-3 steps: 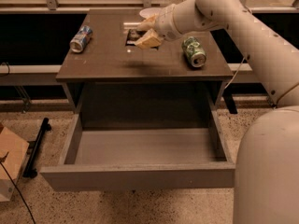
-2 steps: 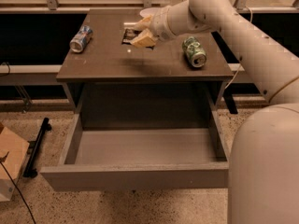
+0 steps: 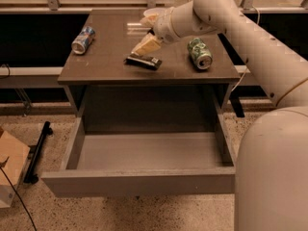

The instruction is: Pick rxbar chocolate from top drawer and place on counter

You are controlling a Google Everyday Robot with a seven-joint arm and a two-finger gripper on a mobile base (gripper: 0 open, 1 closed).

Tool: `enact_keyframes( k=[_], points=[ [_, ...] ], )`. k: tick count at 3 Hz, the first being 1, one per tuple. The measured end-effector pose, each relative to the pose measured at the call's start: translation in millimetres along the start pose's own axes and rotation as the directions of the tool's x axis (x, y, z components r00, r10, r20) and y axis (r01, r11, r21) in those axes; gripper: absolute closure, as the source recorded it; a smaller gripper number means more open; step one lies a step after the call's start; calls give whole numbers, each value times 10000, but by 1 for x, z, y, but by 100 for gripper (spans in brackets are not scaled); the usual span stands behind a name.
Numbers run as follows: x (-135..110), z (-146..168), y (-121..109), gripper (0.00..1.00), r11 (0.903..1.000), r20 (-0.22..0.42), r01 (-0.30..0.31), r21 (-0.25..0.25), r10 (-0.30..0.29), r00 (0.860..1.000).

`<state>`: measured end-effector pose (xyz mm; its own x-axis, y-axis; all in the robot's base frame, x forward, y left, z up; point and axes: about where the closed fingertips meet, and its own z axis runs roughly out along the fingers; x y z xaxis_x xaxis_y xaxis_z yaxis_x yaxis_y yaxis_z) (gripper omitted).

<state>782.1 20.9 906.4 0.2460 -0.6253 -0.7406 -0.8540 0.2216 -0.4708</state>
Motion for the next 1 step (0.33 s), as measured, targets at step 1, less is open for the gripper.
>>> enact_keyframes(
  k=[1],
  points=[
    [0, 1, 1, 0, 10000, 5, -1, -19, 1, 10000]
  ],
)
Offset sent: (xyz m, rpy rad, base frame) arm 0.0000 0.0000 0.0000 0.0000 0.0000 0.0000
